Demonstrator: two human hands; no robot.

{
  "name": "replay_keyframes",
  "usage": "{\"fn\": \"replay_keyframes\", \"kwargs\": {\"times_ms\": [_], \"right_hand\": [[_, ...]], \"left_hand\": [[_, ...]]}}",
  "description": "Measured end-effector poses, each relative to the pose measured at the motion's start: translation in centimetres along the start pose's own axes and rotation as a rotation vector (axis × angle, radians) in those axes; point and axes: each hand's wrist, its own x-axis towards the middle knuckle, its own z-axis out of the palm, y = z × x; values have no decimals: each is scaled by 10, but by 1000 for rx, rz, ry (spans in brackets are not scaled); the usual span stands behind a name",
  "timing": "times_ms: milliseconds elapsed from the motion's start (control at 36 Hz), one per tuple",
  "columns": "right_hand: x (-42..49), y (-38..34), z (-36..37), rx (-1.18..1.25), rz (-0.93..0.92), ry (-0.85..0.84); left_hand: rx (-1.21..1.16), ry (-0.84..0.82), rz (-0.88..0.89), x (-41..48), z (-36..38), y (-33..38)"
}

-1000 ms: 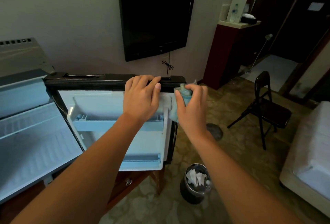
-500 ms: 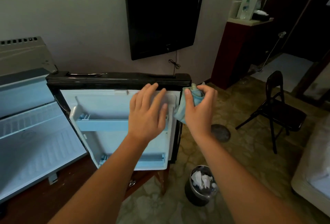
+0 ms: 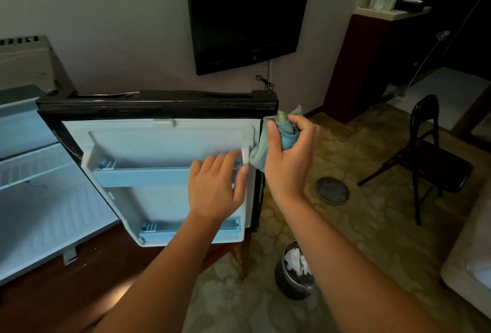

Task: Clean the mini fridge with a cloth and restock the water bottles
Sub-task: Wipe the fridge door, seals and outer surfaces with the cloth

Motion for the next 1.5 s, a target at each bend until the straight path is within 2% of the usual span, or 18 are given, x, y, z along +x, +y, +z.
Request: {"fn": "replay_keyframes", "kwargs": {"times_ms": [111,222,472,611,750,1028,1222,1389,1500], "right_hand": [[-8,0,2,-25,-63,5],[-11,3,1,-46,-28,-48],[-61,22,-4,-122,-13,-54],[-81,32,-11,-169,-12,-104],[-75,24,-12,-142,-63,-60],[-40,-18,-8,-125,-204,69],[-48,-19,-12,-112,-170,36],[-58,-12,-20,-192,-151,-51],[-44,-30,-18,-158,-166,-17]], "left_hand": [[23,61,2,-6,0,0],[32,105,57,-3,-2,-3],[60,369,89,-21,0,-2],[57,416,90,-23,-4,-2],[48,445,110,-26,-5,-4],[50,423,119,-28,-11,-5],[41,355,122,-30,-16,-7],[14,313,108,-31,-17,-5],[0,286,95,-34,-19,-6]]}}
